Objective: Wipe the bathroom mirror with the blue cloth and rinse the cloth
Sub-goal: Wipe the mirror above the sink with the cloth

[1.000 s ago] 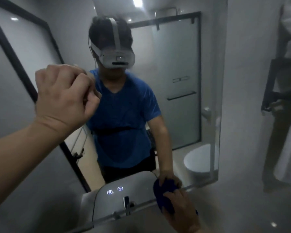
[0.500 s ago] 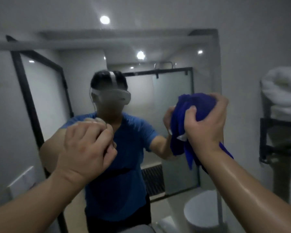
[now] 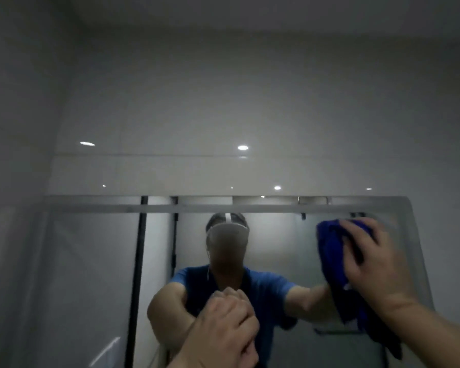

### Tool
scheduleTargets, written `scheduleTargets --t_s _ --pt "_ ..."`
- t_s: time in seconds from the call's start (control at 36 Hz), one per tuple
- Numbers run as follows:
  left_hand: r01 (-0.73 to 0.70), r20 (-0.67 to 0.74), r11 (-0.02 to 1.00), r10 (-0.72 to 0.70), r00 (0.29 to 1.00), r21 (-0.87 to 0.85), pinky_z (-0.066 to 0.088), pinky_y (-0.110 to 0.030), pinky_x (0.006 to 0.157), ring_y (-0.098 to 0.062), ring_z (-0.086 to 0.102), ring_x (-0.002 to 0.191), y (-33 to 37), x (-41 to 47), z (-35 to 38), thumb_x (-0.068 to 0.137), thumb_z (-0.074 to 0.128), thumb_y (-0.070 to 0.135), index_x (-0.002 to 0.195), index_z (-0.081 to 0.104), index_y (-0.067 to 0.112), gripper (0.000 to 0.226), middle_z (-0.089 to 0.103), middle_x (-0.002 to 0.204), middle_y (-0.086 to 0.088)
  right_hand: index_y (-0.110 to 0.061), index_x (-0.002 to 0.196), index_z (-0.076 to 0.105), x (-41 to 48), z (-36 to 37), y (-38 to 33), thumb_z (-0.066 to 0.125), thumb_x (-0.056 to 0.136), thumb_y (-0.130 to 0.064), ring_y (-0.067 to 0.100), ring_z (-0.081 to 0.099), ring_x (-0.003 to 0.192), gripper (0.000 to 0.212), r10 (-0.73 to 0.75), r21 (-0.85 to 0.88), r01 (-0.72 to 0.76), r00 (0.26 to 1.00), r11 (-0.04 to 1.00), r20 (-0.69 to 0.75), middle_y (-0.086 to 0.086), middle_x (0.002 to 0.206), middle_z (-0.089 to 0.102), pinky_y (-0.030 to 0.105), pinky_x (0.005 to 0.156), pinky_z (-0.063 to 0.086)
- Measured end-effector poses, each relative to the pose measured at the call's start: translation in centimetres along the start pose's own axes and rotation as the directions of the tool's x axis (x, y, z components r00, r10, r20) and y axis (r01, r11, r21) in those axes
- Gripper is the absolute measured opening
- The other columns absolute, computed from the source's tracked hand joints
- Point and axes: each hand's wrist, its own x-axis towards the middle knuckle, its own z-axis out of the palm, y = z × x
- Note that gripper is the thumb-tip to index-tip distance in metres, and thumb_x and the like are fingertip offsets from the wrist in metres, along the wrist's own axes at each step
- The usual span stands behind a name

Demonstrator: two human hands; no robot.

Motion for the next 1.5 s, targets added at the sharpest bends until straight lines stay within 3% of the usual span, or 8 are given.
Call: scheduleTargets --t_s 0.14,0.28,0.42,0.53,0.64,0.78,1.0,1.5 --pt "0.058 -0.093 0.975 -0.08 0.992 -0.216 0.045 -0.03 0.096 -0.007 0.06 0.11 -4.4 -0.5 -3.0 0.073 0.071 0.038 0.115 0.063 0.038 0.043 0.057 0.122 0.019 -0.02 0.135 0.063 7.0 -2.5 3.2 0.057 0.102 -0.018 0.044 0.059 0.11 0.034 0.31 -0.13 -0.322 0.945 0.938 -0.101 0.021 0.126 0.055 0.054 0.099 0.053" --pt "0.298 -0.051 0.951 -0.302 0.952 -0.078 0.041 -0.037 0.11 -0.022 0.061 0.125 -11.3 -0.3 -5.8 0.079 0.076 0.032 0.134 0.069 0.026 0.056 0.061 0.14 0.002 -0.016 0.141 0.053 8.9 -1.4 -0.3 0.049 0.103 -0.026 0.049 0.057 0.116 0.04 0.515 -0.02 -0.52 0.851 0.854 -0.103 0.027 0.135 0.052 0.06 0.104 0.052" --pt "0.414 -0.12 0.91 -0.414 0.902 -0.025 0.036 -0.04 0.119 -0.021 0.053 0.137 -15.6 2.2 -8.3 0.088 0.059 0.035 0.144 0.062 0.025 0.058 0.054 0.153 0.003 -0.009 0.148 0.051 8.3 2.7 -9.7 0.073 0.086 -0.012 0.039 0.048 0.129 0.066 0.199 0.008 -0.201 0.973 0.98 0.117 0.018 0.136 0.053 0.055 0.115 0.041" --pt "0.474 -0.169 0.879 -0.474 0.864 -0.047 0.026 -0.039 0.128 -0.02 0.047 0.144 -17.3 3.7 -8.4 0.093 0.051 0.035 0.145 0.06 0.025 0.053 0.052 0.155 0.003 -0.03 0.156 0.037 7.8 5.2 -15.5 0.067 0.087 -0.015 0.015 0.038 0.138 0.077 -0.149 0.168 0.097 0.931 0.981 0.332 -0.004 0.146 0.041 0.029 0.119 0.032" --pt "0.496 -0.149 0.868 -0.495 0.856 -0.036 0.011 -0.04 0.134 -0.018 0.039 0.155 -18.8 3.1 -6.9 0.097 0.045 0.039 0.156 0.053 0.025 0.061 0.05 0.161 0.003 -0.036 0.154 0.042 8.1 6.4 -15.5 0.066 0.09 -0.021 0.014 0.045 0.135 0.07 -0.278 0.192 0.222 0.897 0.956 0.343 -0.008 0.146 0.042 0.027 0.116 0.038" --pt "0.495 -0.143 0.866 -0.5 0.854 -0.071 0.02 -0.047 0.134 -0.016 0.038 0.154 -18.8 2.9 -6.6 0.096 0.044 0.037 0.158 0.05 0.027 0.063 0.051 0.159 0.006 -0.038 0.149 0.051 7.8 6.3 -13.6 0.064 0.093 -0.029 0.018 0.062 0.123 0.058 -0.135 0.183 0.099 0.971 0.978 0.198 -0.008 0.143 0.054 0.04 0.102 0.057" --pt "0.463 -0.159 0.881 -0.474 0.866 -0.101 0.019 -0.045 0.134 -0.015 0.044 0.143 -19.0 2.7 -6.5 0.097 0.048 0.035 0.159 0.044 0.028 0.062 0.049 0.15 0.007 -0.031 0.145 0.053 8.7 5.4 -12.5 0.062 0.096 -0.024 0.034 0.057 0.116 0.051 0.318 0.066 -0.32 0.947 0.945 0.047 0.013 0.128 0.055 0.054 0.106 0.051" --pt "0.462 -0.194 0.878 -0.479 0.856 -0.127 0.016 -0.045 0.135 -0.025 0.045 0.143 -18.8 2.7 -6.7 0.096 0.044 0.038 0.156 0.046 0.021 0.062 0.053 0.148 -0.001 -0.027 0.138 0.052 10.0 9.3 -23.1 0.047 0.098 -0.041 0.033 0.054 0.101 0.043 0.203 -0.073 -0.19 0.934 0.979 0.295 0.01 0.113 0.054 0.046 0.093 0.049"
